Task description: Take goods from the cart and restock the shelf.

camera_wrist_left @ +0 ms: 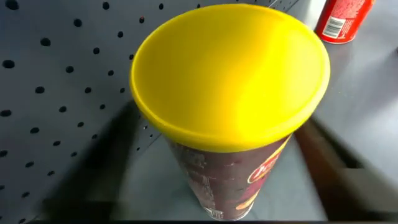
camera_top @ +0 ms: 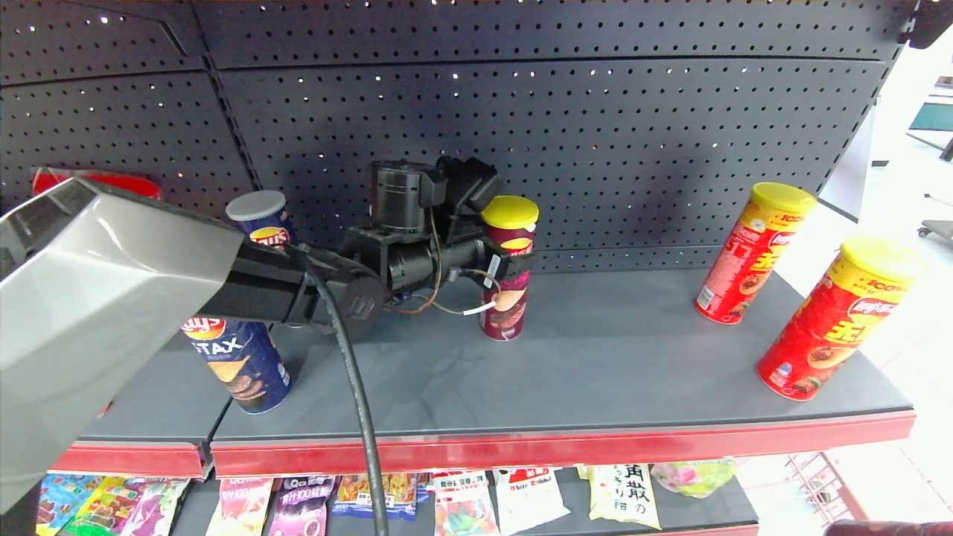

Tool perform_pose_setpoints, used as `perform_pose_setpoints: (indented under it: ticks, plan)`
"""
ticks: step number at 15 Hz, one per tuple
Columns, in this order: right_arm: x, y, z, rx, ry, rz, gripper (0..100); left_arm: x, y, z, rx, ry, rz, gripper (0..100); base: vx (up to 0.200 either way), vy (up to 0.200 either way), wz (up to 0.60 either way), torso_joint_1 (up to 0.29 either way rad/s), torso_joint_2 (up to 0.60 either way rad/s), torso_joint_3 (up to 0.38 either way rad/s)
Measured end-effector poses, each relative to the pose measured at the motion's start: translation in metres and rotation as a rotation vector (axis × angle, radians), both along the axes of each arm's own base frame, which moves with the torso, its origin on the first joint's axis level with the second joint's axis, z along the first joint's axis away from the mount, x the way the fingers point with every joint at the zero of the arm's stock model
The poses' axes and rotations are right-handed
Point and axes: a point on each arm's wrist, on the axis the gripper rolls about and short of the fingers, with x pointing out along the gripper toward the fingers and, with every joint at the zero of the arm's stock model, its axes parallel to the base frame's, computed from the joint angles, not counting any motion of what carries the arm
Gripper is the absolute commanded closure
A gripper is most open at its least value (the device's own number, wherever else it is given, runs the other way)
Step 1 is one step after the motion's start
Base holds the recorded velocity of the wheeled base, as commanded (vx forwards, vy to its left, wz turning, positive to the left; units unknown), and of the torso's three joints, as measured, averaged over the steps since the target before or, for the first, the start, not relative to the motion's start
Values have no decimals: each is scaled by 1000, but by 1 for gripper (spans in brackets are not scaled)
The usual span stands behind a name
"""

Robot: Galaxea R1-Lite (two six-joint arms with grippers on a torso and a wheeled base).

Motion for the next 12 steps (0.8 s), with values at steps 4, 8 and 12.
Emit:
perform_pose_setpoints:
  ticks: [4,8,12]
  plan:
    - [0,0,0,0,0,0,100,2,-1,-5,-2,14,2,100,0,0,0,0,0,0]
    - [0,0,0,0,0,0,100,-4,3,0,-37,54,12,100,0,0,0,0,0,0]
    - [0,0,0,0,0,-1,100,-38,18,19,-91,114,12,100,0,0,0,0,0,0]
